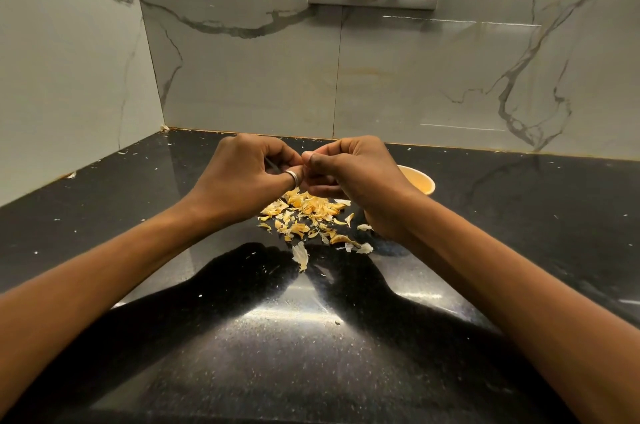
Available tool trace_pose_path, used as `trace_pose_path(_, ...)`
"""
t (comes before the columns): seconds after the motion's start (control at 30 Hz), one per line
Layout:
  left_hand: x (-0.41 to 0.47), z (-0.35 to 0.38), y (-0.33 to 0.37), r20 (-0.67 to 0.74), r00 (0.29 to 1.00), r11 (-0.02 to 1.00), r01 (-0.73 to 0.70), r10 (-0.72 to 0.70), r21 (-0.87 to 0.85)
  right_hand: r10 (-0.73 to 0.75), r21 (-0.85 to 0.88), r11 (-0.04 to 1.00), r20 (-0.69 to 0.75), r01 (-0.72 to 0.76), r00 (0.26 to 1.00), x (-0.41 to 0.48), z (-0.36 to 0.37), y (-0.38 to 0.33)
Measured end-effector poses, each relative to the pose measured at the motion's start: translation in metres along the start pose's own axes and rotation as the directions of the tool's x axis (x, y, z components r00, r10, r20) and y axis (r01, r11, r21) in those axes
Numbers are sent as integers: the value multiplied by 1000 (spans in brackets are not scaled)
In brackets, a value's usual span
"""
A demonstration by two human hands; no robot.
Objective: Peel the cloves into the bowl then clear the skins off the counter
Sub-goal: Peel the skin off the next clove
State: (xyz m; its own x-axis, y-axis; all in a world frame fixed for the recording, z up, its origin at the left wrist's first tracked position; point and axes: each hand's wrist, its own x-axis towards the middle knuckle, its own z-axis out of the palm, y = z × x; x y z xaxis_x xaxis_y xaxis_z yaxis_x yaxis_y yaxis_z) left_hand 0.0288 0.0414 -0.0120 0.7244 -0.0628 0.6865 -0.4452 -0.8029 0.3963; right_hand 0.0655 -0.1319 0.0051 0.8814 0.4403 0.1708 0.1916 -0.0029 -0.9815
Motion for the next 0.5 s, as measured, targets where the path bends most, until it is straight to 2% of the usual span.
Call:
trace_pose_path(0.37, 0, -1, 2, -3, 999, 999, 43, -43, -10, 29, 33, 999, 26, -30, 999, 1, 1, 3)
trace_pose_path(0.5, 1, -1, 1, 25, 995, 993, 99, -97, -69, 21, 21, 1000, 31, -21, 999, 2, 2, 4)
